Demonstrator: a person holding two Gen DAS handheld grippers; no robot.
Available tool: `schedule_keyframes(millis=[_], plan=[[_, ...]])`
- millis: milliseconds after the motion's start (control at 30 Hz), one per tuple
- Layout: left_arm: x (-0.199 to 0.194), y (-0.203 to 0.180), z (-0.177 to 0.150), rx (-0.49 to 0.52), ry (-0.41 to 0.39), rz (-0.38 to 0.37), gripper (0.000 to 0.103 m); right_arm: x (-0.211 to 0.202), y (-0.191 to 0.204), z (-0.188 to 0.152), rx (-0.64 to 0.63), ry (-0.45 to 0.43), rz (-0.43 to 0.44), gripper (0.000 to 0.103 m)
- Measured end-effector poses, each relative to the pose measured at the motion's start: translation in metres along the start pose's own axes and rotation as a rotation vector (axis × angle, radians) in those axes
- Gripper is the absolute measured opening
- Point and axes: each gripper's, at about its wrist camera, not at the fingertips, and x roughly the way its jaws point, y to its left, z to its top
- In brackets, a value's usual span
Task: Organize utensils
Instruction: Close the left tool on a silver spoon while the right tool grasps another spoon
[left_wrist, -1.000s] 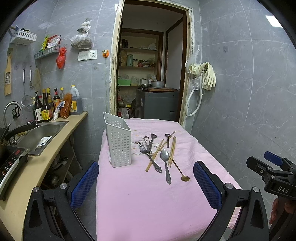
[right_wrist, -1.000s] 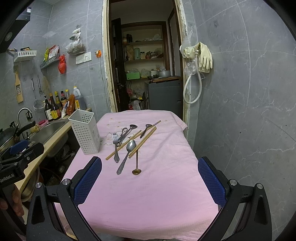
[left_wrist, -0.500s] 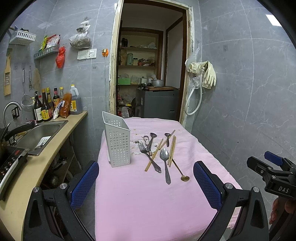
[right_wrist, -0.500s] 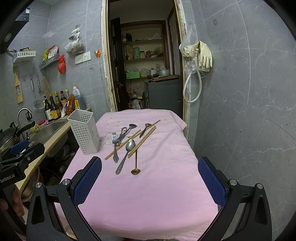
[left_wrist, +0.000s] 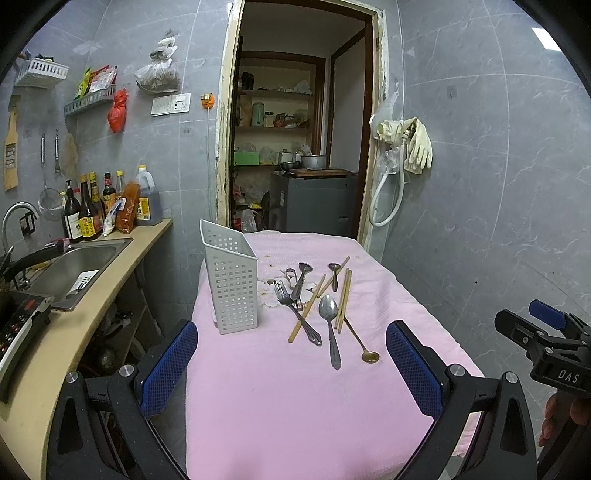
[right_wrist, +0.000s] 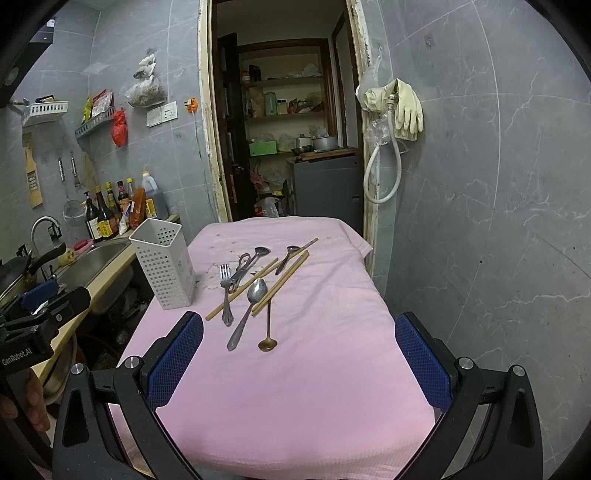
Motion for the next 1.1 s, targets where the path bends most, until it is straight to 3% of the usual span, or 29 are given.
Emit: schedule_keyframes(millis=[467,800,1100], plan=[[0.029,0.005,0.022,0.049,-0.014,-0.03,0.103,0.021,-0.001,0.026,0.03,-0.005,-0.034,0.102],[0.077,0.01,0.065,0.075,-0.055,-0.115,0.103,0.061,0.004,0.058,0.047,-0.024,-0.072,0.102],[0.135,0.003,0.113,0.068,-0.08,-0.172,0.103,0.1,-0.009,0.107,0.034,-0.082,-0.094,0.102]])
